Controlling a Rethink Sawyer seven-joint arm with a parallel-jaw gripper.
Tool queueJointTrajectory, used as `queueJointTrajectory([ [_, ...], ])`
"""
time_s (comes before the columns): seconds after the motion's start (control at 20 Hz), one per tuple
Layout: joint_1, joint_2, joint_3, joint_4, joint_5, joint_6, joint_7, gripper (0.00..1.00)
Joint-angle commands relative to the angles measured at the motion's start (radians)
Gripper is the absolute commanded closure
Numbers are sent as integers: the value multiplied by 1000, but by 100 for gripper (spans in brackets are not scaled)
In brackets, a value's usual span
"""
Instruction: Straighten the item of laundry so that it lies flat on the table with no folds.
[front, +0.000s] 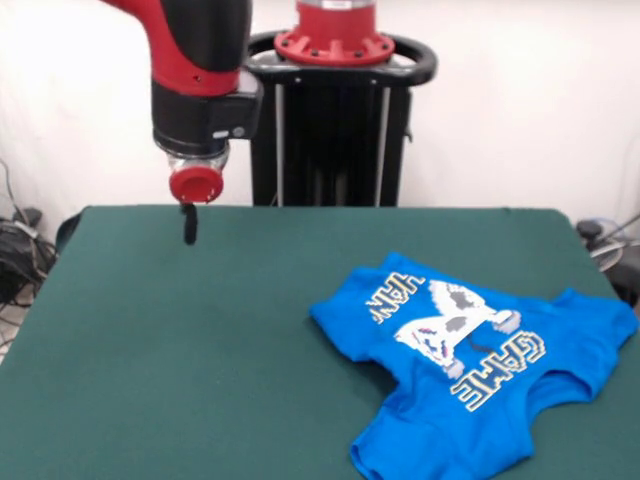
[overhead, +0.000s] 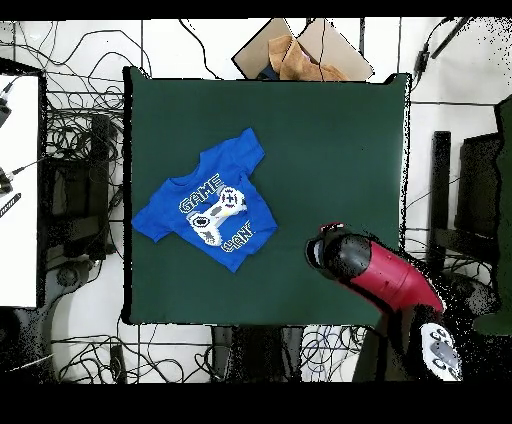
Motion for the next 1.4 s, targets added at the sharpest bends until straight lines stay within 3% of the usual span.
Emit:
queueJointTrajectory([
  [0.05, -78, -51, 129, 20, -189, -23, -229, 0],
  [0.25, -93, -57, 166, 33, -211, -1, -183, 0],
  [0.55, 64, -139, 121, 64, -177, 112, 12, 0],
  [0.9, 145, -146, 124, 70, -71, 161, 134, 0],
  [0.95, 156, -146, 125, 72, -49, 168, 156, 100],
  [1.05, 219, -153, 105, 59, 21, 252, 254, 100],
  [1.15, 255, -157, 105, 67, 89, 257, 313, 100],
  [1.4, 285, -81, 142, 132, 191, 26, 293, 100],
])
